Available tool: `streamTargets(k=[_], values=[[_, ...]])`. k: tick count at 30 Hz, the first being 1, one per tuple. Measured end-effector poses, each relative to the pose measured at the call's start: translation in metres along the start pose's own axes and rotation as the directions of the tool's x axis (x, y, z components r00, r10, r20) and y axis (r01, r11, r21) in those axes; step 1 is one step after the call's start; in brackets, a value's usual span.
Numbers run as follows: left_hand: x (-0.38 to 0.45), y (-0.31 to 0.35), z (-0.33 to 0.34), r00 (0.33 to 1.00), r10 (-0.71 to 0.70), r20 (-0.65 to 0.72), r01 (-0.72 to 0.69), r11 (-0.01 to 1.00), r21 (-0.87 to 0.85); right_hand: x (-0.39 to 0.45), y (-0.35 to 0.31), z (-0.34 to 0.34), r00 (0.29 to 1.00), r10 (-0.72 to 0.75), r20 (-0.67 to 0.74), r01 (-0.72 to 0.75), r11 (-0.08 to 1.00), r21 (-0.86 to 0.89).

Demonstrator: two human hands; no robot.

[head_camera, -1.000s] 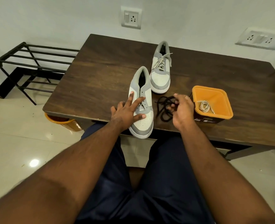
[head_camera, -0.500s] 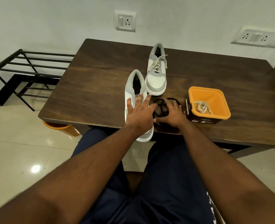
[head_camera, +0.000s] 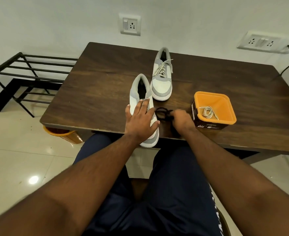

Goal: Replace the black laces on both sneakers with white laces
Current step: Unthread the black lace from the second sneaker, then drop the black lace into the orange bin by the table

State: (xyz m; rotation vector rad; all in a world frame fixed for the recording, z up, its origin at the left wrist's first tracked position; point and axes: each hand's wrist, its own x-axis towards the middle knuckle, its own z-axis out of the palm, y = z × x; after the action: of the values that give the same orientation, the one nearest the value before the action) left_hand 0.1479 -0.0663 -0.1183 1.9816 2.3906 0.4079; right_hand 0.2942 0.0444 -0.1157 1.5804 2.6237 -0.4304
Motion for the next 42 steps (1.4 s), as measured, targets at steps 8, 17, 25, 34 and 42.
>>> streamTargets(k=[8, 17, 25, 34, 42], values=[[0.000, -0.051, -0.029, 0.982, -0.164, -0.089, 0.161, 0.986, -0.040, 0.016, -0.065, -0.094, 0.917, -0.047, -0.396, 0.154, 0.957, 0.244], [-0.019, -0.192, -0.078, 0.890, -0.439, -0.121, 0.412, 0.890, -0.195, 0.052, -0.254, -0.078, 0.866, -0.414, -0.280, 0.474, 0.858, 0.199], [-0.073, -0.343, -0.086, 0.665, -0.740, -0.104, 0.685, 0.659, -0.312, 0.090, -0.411, -0.016, 0.823, -0.558, -0.106, 0.567, 0.801, 0.192], [-0.087, -0.462, -0.007, 0.507, -0.854, 0.119, 0.824, 0.440, -0.356, 0.166, -0.505, 0.083, 0.744, -0.668, 0.018, 0.653, 0.732, 0.194], [-0.034, -0.513, 0.045, 0.548, -0.809, 0.213, 0.817, 0.462, -0.346, 0.237, -0.513, 0.146, 0.737, -0.644, 0.207, 0.630, 0.765, 0.136]])
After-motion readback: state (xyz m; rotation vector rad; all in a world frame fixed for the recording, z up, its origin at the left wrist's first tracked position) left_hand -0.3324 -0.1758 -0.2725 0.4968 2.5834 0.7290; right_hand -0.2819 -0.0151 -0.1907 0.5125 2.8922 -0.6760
